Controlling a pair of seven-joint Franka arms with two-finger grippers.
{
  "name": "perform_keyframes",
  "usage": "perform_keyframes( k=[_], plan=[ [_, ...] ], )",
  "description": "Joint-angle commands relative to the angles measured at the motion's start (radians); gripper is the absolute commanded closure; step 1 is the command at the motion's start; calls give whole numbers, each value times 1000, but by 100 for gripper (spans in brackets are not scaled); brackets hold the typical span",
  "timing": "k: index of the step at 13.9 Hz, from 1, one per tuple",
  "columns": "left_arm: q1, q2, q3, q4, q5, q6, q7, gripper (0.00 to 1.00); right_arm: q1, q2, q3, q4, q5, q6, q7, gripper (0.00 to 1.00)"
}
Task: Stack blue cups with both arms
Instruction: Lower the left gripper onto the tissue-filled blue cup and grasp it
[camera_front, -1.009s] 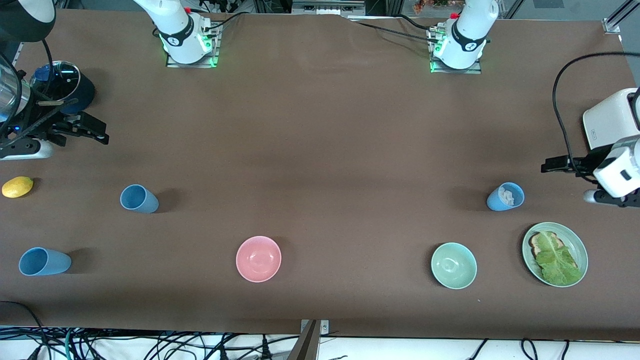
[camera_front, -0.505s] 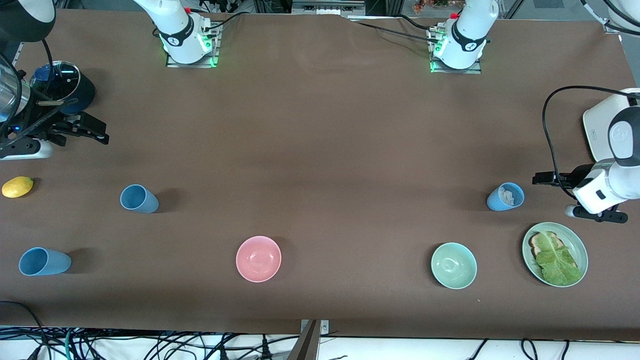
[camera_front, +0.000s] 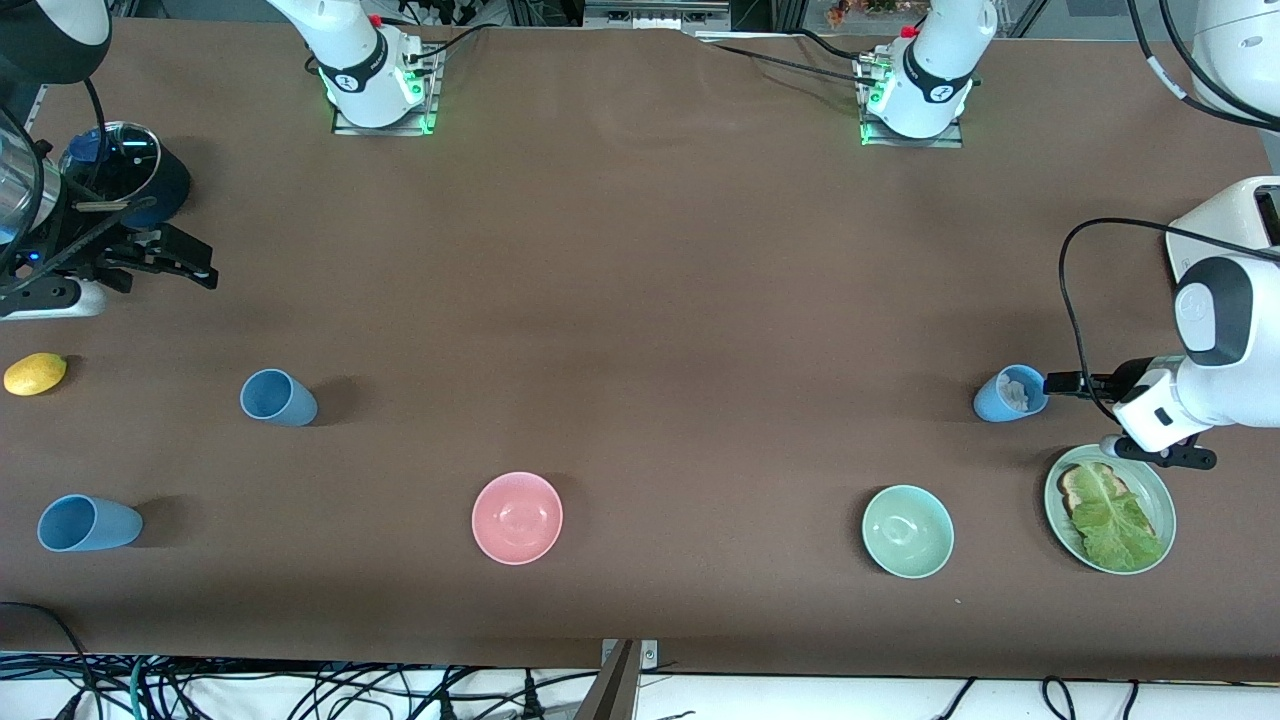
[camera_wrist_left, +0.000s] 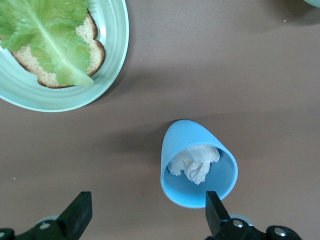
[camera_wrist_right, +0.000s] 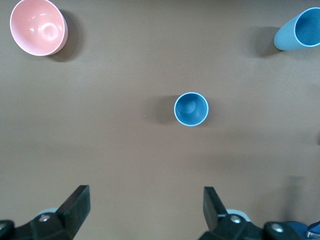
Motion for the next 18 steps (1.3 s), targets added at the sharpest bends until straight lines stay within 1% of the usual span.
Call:
perform_keyframes(
  k=[1,3,7,10,15,16,17,18],
  plan=[
    [-8,-9,-2,-34,18,50,9,0,-2,2,1,18,16,-7,11,0],
    [-8,-16,-2,-80,18,105,9,0,-2,2,1,18,16,-7,11,0],
    [-10,-21,-2,-130,18,170,9,0,0,2,1,18,16,-7,11,0],
    [-11,-53,0,-202,18,234,9,0,0,2,1,18,16,-7,11,0],
    [-11,-55,0,-261,18,328,9,0,0,2,1,18,16,-7,11,0],
    [-11,-55,0,-264,17,331,10,3,0,2,1,18,16,-7,9,0],
    [-8,-56,0,-264,18,328,23,24,0,2,1,18,16,-7,11,0],
    [-7,-59,0,-264,18,321,24,51,-2,2,1,18,16,-7,11,0]
  ],
)
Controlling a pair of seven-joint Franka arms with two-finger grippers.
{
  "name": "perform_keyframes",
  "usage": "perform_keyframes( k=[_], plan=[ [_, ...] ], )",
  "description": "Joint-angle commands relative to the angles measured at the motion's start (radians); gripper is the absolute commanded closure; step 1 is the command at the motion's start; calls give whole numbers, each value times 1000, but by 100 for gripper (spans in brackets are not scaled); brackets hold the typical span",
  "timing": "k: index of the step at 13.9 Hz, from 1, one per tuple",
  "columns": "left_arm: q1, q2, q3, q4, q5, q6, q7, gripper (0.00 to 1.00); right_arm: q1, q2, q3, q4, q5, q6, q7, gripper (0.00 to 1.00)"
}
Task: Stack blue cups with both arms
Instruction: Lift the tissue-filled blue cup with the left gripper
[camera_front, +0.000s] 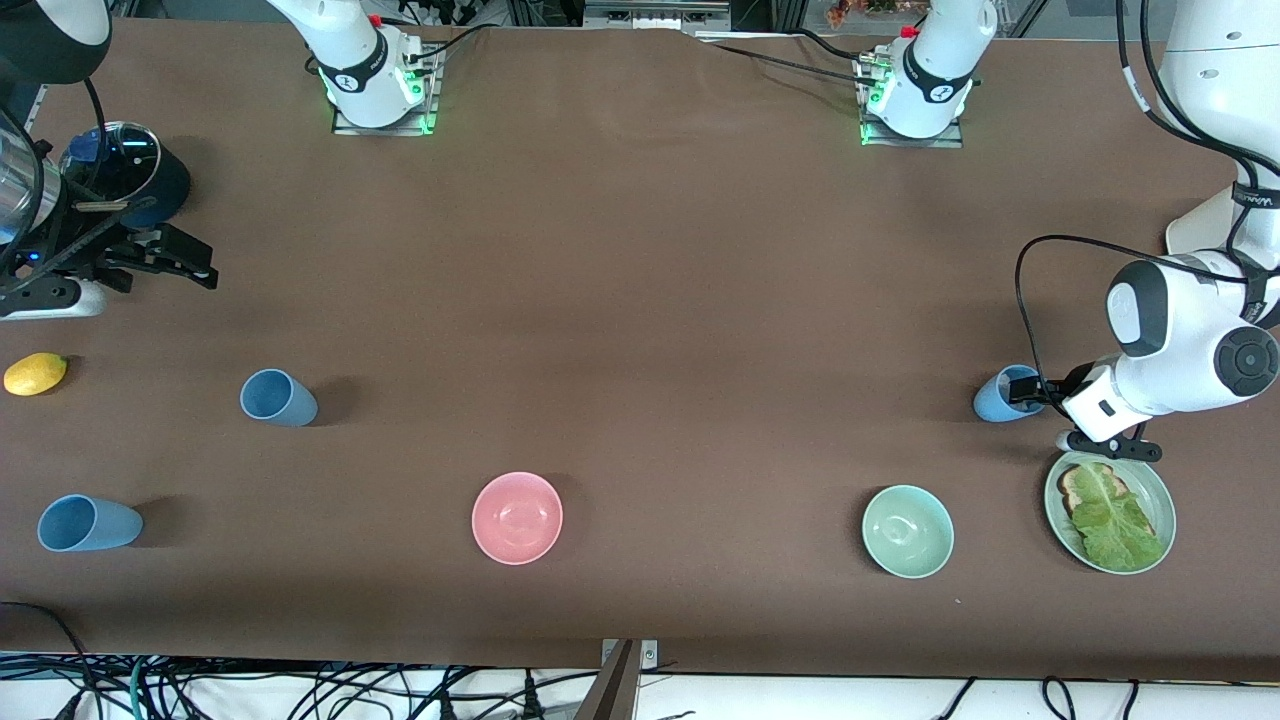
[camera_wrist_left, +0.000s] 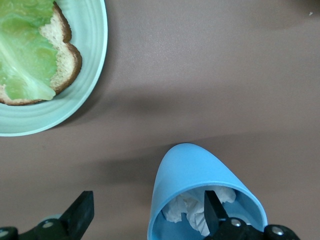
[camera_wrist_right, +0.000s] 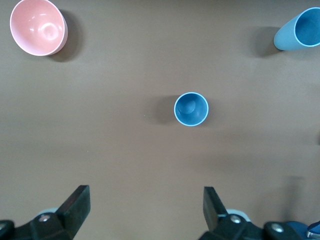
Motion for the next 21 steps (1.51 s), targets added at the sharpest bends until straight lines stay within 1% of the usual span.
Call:
perform_keyframes(
  k=[1,2,13,18,20,21],
  plan=[
    [2,-48,2,-44,18,6,22,81,0,2,1,18,16,-7,11,0],
    [0,-48,2,-44,18,3,24,100,0,2,1,18,16,-7,11,0],
    [-4,-70,5,-39,18,-21,24,100,0,2,1,18,16,-7,11,0],
    [-9,-162,5,12,18,-214,22,100,-2,2,1,18,16,-7,11,0],
    [-17,-215,5,13,18,-242,21,100,0,2,1,18,16,-7,11,0],
    [-17,-227,5,36,18,-262,16,100,-2,2,1,18,16,-7,11,0]
  ],
)
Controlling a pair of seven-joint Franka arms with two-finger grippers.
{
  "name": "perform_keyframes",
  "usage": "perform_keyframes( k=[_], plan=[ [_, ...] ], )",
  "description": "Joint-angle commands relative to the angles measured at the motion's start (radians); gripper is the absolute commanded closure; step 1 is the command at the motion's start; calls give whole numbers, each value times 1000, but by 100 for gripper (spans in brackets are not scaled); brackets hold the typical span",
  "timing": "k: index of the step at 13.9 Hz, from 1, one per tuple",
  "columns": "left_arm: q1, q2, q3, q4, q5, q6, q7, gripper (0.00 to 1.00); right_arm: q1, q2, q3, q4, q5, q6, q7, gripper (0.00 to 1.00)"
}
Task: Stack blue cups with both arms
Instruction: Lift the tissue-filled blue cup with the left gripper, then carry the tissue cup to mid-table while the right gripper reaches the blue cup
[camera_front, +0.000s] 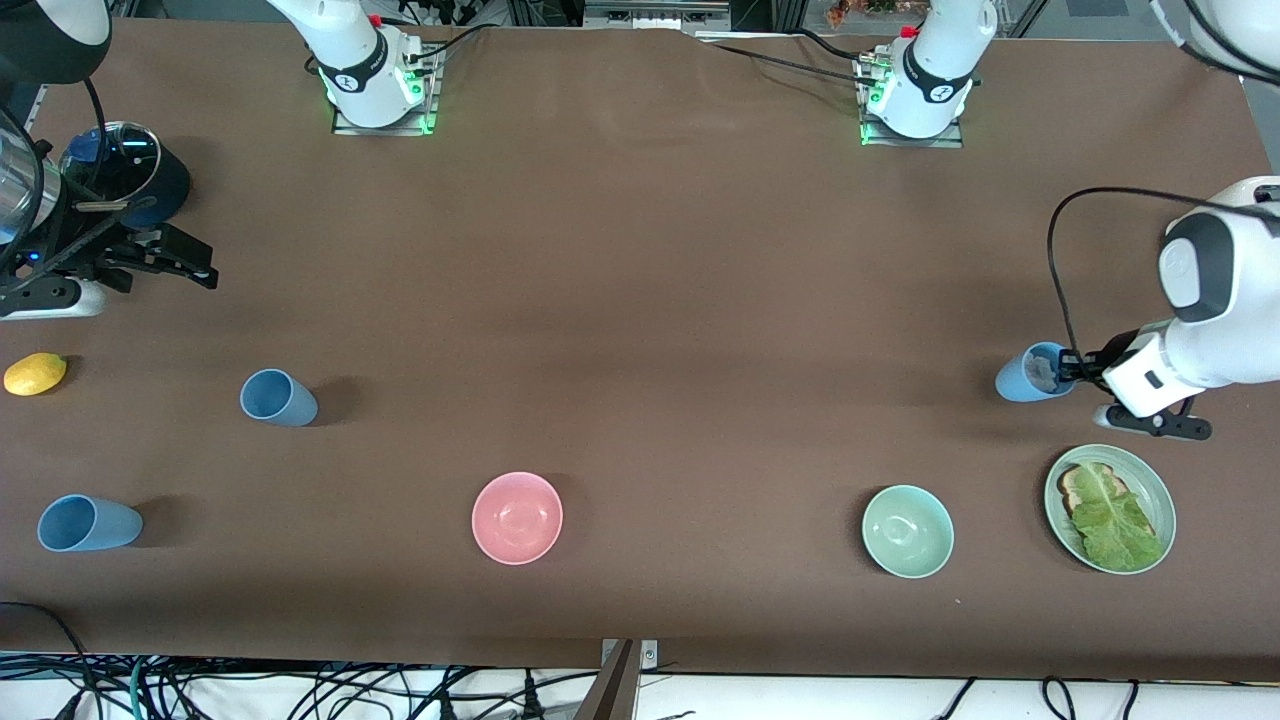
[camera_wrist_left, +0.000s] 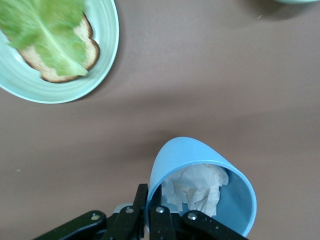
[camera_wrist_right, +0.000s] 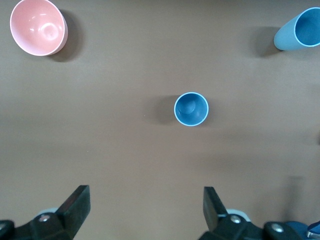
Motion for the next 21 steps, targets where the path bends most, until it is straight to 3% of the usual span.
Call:
perform_keyframes(
  k=[1,6,11,17,21],
  plan=[
    [-12,-47,3,53,18,-91,7,100,-2,2,1,18,16,-7,11,0],
    [-97,-41,-3,284,19,-332,-67,100,-2,2,1,18,16,-7,11,0],
    [-188,-46,-31,386,5,-447,-300,100,-2,2,1,18,16,-7,11,0],
    [-220,-47,-278,429,5,-455,-809,100,-2,2,1,18,16,-7,11,0],
    [-304,-26,-339,429,5,-415,-1070,100,-3,11,-5,18,14,-8,7,0]
  ],
)
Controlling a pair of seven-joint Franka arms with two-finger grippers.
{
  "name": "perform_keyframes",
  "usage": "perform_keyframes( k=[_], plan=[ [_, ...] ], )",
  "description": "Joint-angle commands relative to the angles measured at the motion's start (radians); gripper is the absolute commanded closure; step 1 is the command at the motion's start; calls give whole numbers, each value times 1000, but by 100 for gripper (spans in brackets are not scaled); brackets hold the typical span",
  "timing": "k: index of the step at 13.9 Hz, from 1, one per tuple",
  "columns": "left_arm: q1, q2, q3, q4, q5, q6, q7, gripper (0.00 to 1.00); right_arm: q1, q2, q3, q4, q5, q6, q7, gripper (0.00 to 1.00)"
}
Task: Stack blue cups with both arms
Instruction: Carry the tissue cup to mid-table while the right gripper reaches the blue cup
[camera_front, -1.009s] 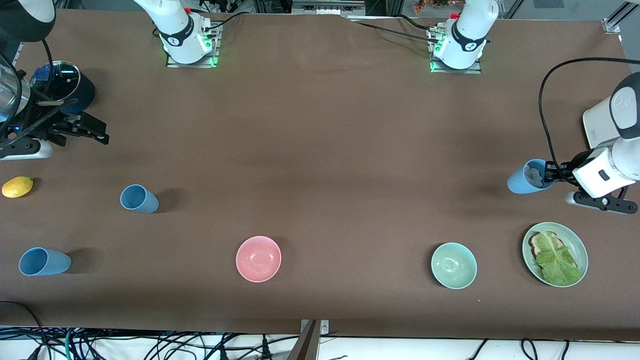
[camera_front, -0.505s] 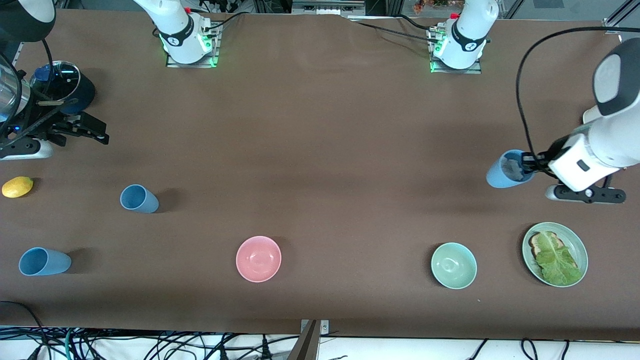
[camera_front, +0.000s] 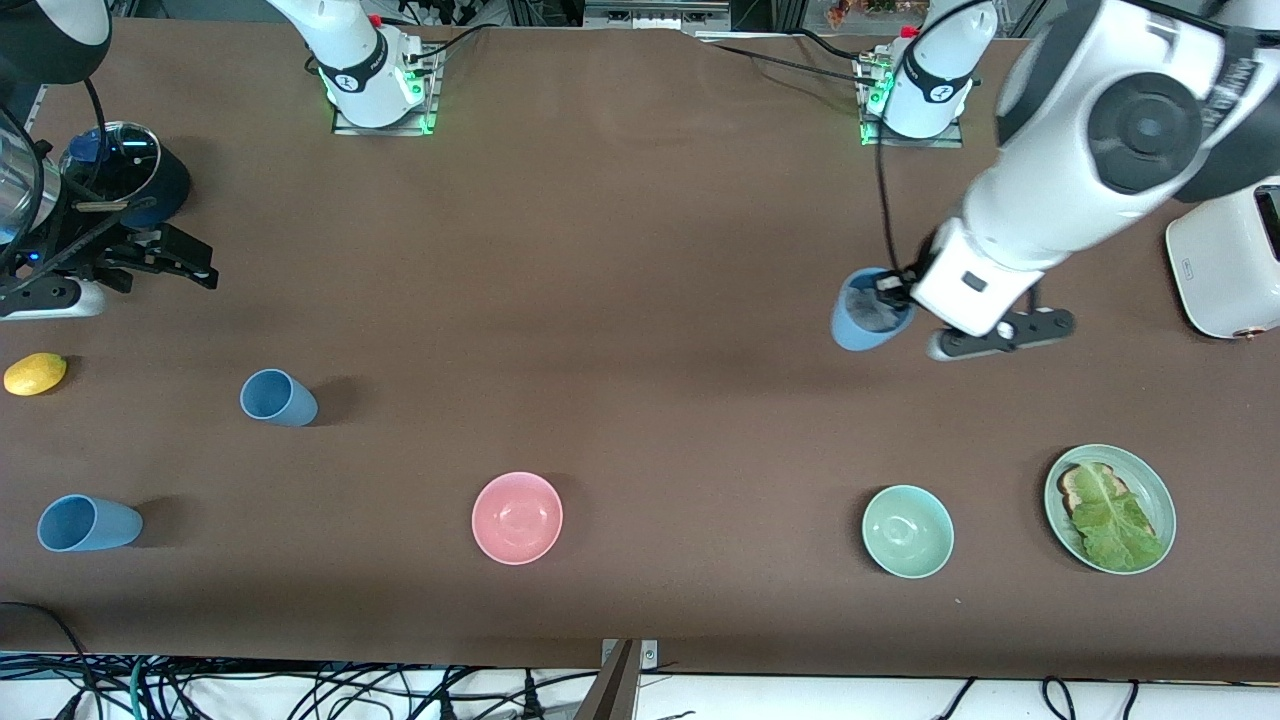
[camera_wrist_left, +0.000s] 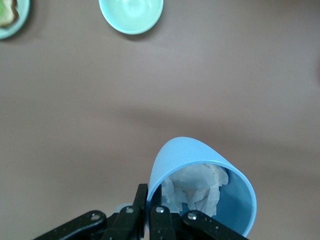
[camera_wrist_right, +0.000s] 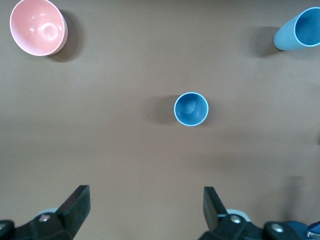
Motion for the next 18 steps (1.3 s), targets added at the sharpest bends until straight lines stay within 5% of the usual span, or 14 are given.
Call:
perform_keyframes(
  k=[1,10,15,18],
  plan=[
    [-67,27,-8,23,5,26,-158,100,-6,12,-6,18,13,-10,0,0],
    [-330,119,3,23,12,237,-620,100,-7,23,-7,15,5,-22,-11,0],
    [-485,186,108,25,17,329,-746,100,-4,67,-4,13,11,-30,-54,0],
    [-499,228,112,23,19,368,-795,100,-1,69,-4,12,5,-30,-59,0]
  ],
)
